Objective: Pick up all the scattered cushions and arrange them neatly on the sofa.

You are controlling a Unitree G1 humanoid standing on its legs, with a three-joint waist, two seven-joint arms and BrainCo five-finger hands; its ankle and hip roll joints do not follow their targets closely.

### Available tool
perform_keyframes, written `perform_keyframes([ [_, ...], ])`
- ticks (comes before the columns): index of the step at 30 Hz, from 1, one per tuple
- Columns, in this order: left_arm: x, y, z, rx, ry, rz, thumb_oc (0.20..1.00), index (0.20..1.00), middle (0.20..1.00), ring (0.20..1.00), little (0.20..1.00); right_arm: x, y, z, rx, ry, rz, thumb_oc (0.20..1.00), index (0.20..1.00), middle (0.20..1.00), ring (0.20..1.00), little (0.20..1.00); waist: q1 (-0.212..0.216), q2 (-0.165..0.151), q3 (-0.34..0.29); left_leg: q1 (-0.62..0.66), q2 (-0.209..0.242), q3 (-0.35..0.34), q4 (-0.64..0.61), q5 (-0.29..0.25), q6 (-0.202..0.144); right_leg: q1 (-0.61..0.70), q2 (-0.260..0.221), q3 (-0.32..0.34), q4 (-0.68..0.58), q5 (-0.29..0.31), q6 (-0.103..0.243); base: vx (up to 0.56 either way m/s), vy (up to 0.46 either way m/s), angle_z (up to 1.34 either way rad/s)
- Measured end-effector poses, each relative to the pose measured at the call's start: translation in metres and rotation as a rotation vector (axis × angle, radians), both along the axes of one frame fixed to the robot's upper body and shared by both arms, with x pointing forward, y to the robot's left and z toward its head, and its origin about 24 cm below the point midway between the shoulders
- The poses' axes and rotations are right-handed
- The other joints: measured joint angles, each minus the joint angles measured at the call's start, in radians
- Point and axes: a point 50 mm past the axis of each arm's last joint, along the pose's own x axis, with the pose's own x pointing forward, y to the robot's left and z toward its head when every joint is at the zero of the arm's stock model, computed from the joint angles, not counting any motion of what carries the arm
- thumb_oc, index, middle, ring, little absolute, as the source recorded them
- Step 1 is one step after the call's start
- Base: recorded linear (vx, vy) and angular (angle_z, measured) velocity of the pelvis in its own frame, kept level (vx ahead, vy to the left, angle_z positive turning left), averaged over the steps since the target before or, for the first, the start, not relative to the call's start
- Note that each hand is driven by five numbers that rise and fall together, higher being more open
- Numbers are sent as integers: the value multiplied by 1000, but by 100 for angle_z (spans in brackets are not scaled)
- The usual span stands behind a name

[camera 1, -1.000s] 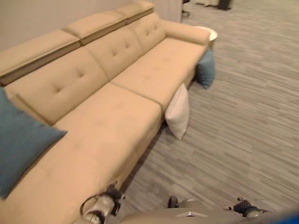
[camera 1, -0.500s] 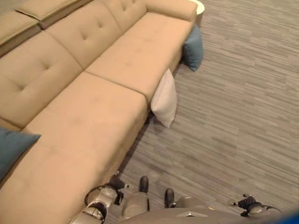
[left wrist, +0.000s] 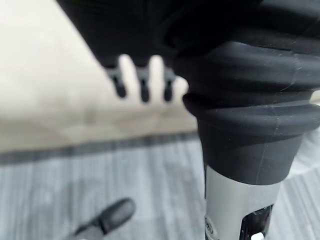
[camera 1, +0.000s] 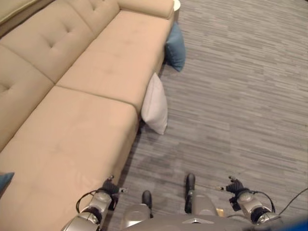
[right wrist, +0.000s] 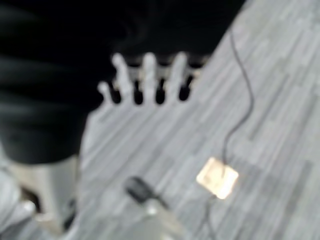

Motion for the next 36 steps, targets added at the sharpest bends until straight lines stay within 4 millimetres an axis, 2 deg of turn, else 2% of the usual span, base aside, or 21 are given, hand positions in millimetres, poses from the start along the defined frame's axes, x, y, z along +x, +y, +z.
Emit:
perform_keyframes([
  [2,-7,-7,-5,-21,19,1,1000,1000,1000,1000,1000,-3,-2,-1,3,7,-14,1000,1000,1000,1000,1000,-7,15,-4,13,36,-13,17,-17,-34,30,42,-8,-6,51,-34,230,-127,3],
  [3,-6,-10,-5,-30,16,-6,1000,1000,1000,1000,1000,-5,-3,-1,2,11,-17,1000,1000,1000,1000,1000,-4,20,-6,15,51,-22,29,-16,-38,42,63,-11,-10,48,-73,316,-167,1],
  [5,-6,-16,-7,-54,20,-9,1000,1000,1000,1000,1000,1,-6,2,-4,-3,-13,1000,1000,1000,1000,1000,-6,41,-14,38,108,-62,50,-24,-55,79,110,-22,-12,20,-112,370,-228,-8],
  [8,1,-22,-6,-73,-1,-22,1000,1000,1000,1000,1000,-5,-11,2,-15,8,-19,1000,1000,1000,1000,1000,-16,46,-44,45,127,-111,99,-13,-68,118,126,-43,5,-25,-146,243,-240,18],
  [9,7,-25,-4,-80,-17,-29,1000,1000,1000,1000,1000,-4,-17,4,-24,1,-30,1000,1000,1000,1000,1000,-15,60,-58,26,144,-137,144,-11,-79,127,142,-48,22,-56,-147,156,-275,35],
  [11,26,-27,3,-75,-59,-56,1000,1000,1000,1000,1000,-8,-19,3,-7,-13,-79,1000,1000,1000,1000,1000,-24,33,-54,-115,128,-168,394,1,-153,152,121,-80,8,-71,-156,94,-188,56],
  [13,33,-28,6,-74,-80,-72,1000,1000,1000,1000,1000,-15,-20,2,-6,3,-91,1000,1000,1000,1000,1000,-5,20,-59,-151,125,-168,461,41,-168,165,128,-84,7,-85,-165,192,-121,25],
  [14,37,-31,8,-81,-97,-83,1000,1000,1000,1000,1000,-21,-22,0,-13,30,-97,1000,1000,1000,1000,1000,4,4,-51,-205,121,-172,527,-9,-175,192,136,-101,-33,-103,-196,227,-51,37],
  [15,38,-33,9,-86,-104,-95,1000,1000,1000,1000,1000,-20,-23,0,-16,31,-98,1000,1000,1000,1000,1000,8,-3,-47,-219,91,-162,471,-29,-163,197,135,-95,-51,-101,-193,257,-3,37],
  [16,36,-35,8,-97,-103,-98,1000,1000,1000,1000,1000,-22,-25,0,-22,38,-101,1000,1000,1000,1000,1000,8,-14,-41,-210,65,-166,345,-24,-155,195,137,-93,-65,-89,-176,185,26,2],
  [19,26,-36,3,-105,-73,-91,1000,1000,1000,1000,1000,-21,-28,1,-31,41,-109,1000,1000,1000,1000,1000,13,4,-40,-223,36,-163,163,10,-134,206,183,-94,-98,-87,-173,206,69,-11],
  [21,18,-32,0,-97,-45,-81,1000,1000,1000,1000,1000,-22,-26,0,-27,47,-104,1000,1000,1000,1000,1000,14,15,-25,-239,21,-163,199,45,-90,220,225,-94,-80,-101,-192,264,226,-42],
  [23,10,-32,-3,-100,-27,-71,1000,1000,1000,1000,1000,-20,-24,0,-21,42,-106,1000,1000,1000,1000,1000,19,11,-26,-199,-2,-160,173,44,-38,189,226,-53,-6,-142,-187,144,127,-53],
  [25,10,-33,-3,-104,-26,-73,1000,1000,1000,1000,1000,-19,-24,1,-22,34,-101,1000,1000,1000,1000,1000,14,36,-12,-158,-6,-157,137,45,-12,180,239,-47,36,-150,-189,211,131,-40],
  [26,14,-31,-1,-100,-39,-74,1000,1000,1000,1000,1000,-18,-20,-1,-13,38,-88,1000,1000,1000,1000,1000,27,42,1,-122,8,-130,81,35,12,137,235,-44,123,-174,-156,263,97,-44],
  [27,18,-30,1,-94,-48,-75,1000,1000,1000,1000,1000,-14,-17,-1,-9,33,-71,1000,1000,1000,1000,1000,30,48,9,-102,14,-115,63,36,21,106,223,-55,203,-185,-140,219,65,-46],
  [29,18,-28,1,-93,-50,-65,1000,1000,1000,1000,1000,-11,-13,0,-1,13,-48,1000,1000,1000,1000,1000,11,64,21,-65,12,-130,56,25,38,28,186,-58,390,-237,-132,183,15,5],
  [30,19,-27,2,-93,-57,-60,1000,1000,1000,1000,1000,-12,-12,0,3,15,-44,1000,1000,1000,1000,1000,6,62,19,-57,4,-134,58,16,43,6,162,-39,409,-241,-116,262,-5,21],
  [33,19,-18,4,-70,-56,-57,1000,1000,1000,1000,1000,-4,0,0,35,-13,-32,1000,1000,1000,1000,1000,14,34,11,-32,-13,-132,42,-8,39,-66,86,2,341,-230,-95,295,-66,-3],
  [34,17,-15,3,-62,-47,-51,1000,1000,1000,1000,1000,-2,4,0,48,-23,-25,1000,1000,1000,1000,1000,15,27,7,-22,-12,-132,37,-15,42,-76,71,-12,287,-206,-88,337,-63,-3],
  [36,14,-9,3,-56,-40,-17,1000,1000,1000,1000,1000,1,8,0,61,-31,-19,1000,1000,1000,1000,1000,12,15,-2,-1,-13,-136,38,-42,39,-86,62,0,114,-128,-45,390,-79,6],
])
